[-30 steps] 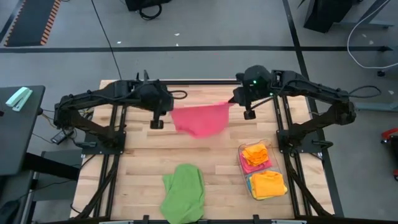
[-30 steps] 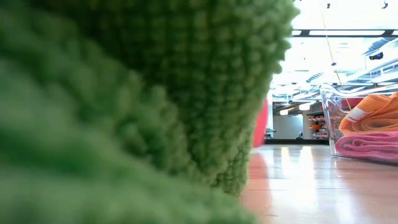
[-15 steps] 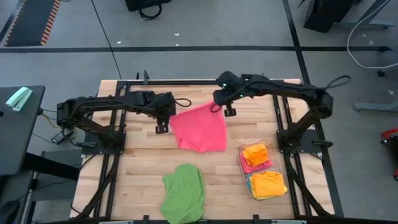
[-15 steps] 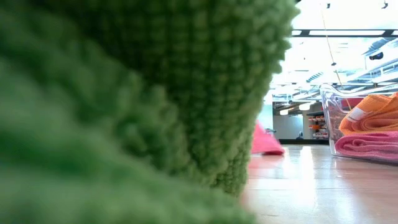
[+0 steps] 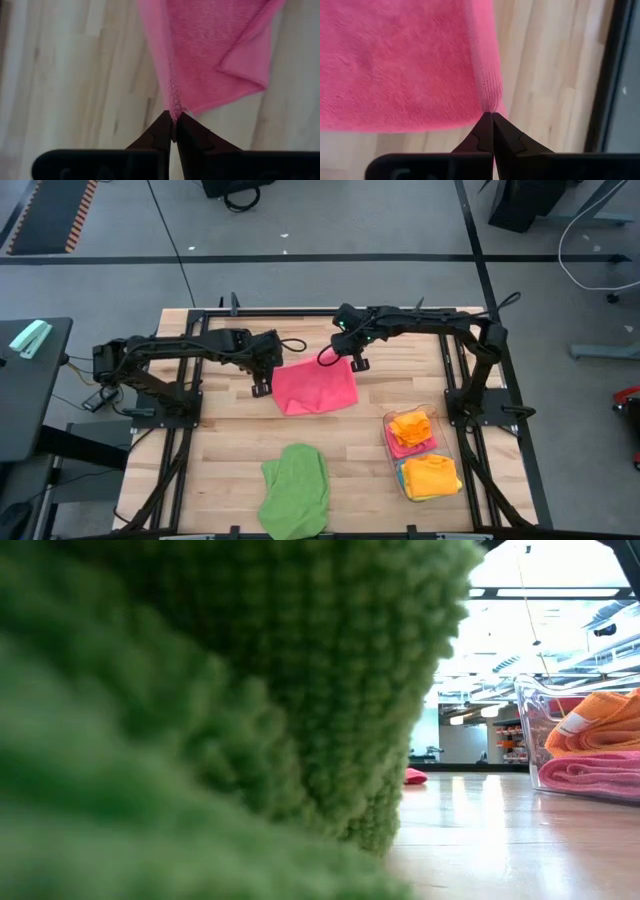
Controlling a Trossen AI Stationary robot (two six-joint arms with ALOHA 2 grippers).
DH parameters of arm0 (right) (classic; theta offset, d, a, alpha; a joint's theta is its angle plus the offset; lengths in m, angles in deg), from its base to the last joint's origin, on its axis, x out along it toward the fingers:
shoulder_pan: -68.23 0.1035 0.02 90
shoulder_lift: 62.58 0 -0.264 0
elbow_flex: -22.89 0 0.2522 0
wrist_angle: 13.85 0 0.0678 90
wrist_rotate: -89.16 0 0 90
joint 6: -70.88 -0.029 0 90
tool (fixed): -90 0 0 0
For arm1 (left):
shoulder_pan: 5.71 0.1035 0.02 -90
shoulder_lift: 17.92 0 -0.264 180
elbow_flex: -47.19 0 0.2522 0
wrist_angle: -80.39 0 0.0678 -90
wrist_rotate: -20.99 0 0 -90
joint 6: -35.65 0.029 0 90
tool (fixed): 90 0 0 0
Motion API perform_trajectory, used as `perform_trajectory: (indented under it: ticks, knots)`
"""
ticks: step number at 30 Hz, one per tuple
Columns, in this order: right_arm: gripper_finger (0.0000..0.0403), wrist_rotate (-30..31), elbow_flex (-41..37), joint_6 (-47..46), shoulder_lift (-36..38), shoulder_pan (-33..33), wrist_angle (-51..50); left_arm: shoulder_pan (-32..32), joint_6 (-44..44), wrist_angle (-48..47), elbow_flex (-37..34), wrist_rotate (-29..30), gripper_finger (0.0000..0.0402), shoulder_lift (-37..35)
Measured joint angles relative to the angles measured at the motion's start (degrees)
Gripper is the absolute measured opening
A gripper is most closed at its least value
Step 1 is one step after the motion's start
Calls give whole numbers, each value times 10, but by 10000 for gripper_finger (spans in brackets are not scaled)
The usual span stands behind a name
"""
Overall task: Fold microfiber towels
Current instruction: Fold the pink towel
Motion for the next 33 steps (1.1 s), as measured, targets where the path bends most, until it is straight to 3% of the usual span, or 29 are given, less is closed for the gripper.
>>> perform_trajectory:
  ticks: [9, 19, 27, 33]
  knots:
    - [3, -65, -1, -4, 0, 20, -59, -58, -10, 32, -1, -3, 14, 39]
    - [3, -68, -10, -27, 2, 71, -118, -115, -42, 80, 0, -2, 32, 66]
    - [3, -69, -17, -33, 4, 86, -120, -146, -54, 101, 0, -1, 12, 106]
    - [4, -78, -53, -50, 4, 91, -119, -172, -65, 128, -1, -2, 45, 152]
